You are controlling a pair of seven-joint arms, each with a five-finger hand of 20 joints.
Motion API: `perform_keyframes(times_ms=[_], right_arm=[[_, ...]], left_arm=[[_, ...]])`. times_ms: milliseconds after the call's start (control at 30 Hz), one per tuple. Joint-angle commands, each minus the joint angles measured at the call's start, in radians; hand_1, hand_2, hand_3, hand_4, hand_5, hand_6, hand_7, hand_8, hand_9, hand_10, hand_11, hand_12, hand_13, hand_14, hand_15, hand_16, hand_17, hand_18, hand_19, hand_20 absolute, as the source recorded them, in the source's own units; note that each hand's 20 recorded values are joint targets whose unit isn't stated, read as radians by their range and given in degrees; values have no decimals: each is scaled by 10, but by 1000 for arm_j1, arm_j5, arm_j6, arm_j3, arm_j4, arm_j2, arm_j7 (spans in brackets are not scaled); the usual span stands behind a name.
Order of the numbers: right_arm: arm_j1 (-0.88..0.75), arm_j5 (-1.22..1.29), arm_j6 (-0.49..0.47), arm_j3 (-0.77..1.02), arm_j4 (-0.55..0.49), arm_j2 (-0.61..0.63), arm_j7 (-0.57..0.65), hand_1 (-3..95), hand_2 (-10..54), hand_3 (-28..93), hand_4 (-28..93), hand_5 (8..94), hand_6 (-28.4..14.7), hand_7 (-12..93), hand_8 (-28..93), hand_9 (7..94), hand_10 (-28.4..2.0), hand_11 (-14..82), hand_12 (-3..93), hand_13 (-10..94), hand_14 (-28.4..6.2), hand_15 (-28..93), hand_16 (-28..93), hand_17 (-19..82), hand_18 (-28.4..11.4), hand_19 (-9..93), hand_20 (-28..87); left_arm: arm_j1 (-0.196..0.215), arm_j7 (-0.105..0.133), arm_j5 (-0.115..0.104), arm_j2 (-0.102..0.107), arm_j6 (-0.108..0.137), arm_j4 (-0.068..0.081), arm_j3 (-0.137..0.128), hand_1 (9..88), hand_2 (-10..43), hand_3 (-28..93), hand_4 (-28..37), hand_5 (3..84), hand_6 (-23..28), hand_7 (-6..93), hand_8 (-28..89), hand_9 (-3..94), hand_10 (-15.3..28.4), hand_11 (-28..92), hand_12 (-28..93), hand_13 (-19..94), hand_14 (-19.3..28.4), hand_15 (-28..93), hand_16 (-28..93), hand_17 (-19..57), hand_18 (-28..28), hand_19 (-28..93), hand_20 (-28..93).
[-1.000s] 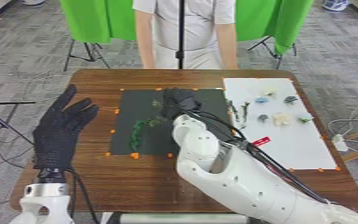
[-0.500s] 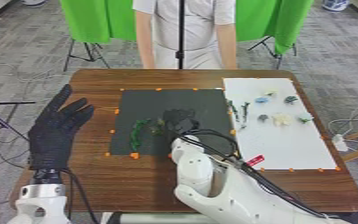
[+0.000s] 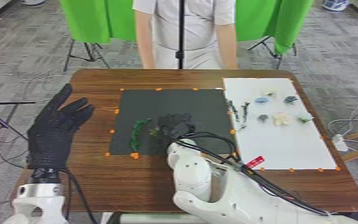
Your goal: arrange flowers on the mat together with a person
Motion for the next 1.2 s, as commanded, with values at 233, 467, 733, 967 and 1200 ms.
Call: perform_keyframes(times_ms=[233, 467, 733, 967, 1200], right_arm=[[20, 3, 58, -5, -9, 0, 6, 386, -48, 609, -222, 856, -3, 178, -132, 934, -118, 359, 217, 811, -111, 672, 189, 278, -241, 881, 37], [33, 20, 65, -4, -24, -3, 23, 373, -45, 601, -222, 860, -3, 174, -131, 937, -113, 386, 205, 848, -100, 647, 183, 299, -248, 884, 32], [11, 89, -4, 25, -38, -19, 31, 369, -45, 593, -216, 872, -9, 165, -130, 937, -115, 402, 190, 858, -102, 641, 194, 303, -253, 889, 24], [34, 31, 81, -11, -50, 0, 51, 340, -26, 564, -204, 810, -27, 136, -128, 937, -126, 342, 193, 845, -109, 625, 197, 295, -260, 884, 12], [32, -33, 84, 20, -148, 40, 61, 322, -32, 544, -198, 788, -33, 133, -125, 937, -118, 386, 171, 897, -98, 585, 198, 325, -274, 880, -13]], left_arm=[[16, -7, -5, 9, 21, -4, 4, 228, 85, 755, -252, 343, 77, 116, -88, 367, 189, 246, 104, 293, 237, 413, -67, -8, 271, 712, -156], [9, -20, 6, -1, 11, -2, 2, 228, 85, 755, -252, 344, 77, 116, -88, 367, 189, 244, 104, 292, 237, 413, -68, -9, 271, 710, -153], [1, -17, 6, -1, 7, 2, 5, 228, 85, 756, -251, 344, 78, 116, -88, 368, 189, 245, 105, 292, 236, 413, -67, -10, 271, 709, -149], [3, -25, 10, -14, 0, 4, 0, 229, 85, 755, -251, 344, 78, 115, -88, 368, 190, 245, 104, 293, 237, 413, -68, -10, 270, 708, -148], [40, -38, 16, -35, 2, -8, -27, 229, 85, 756, -250, 344, 78, 116, -88, 368, 190, 246, 104, 292, 237, 414, -68, -11, 271, 709, -146]])
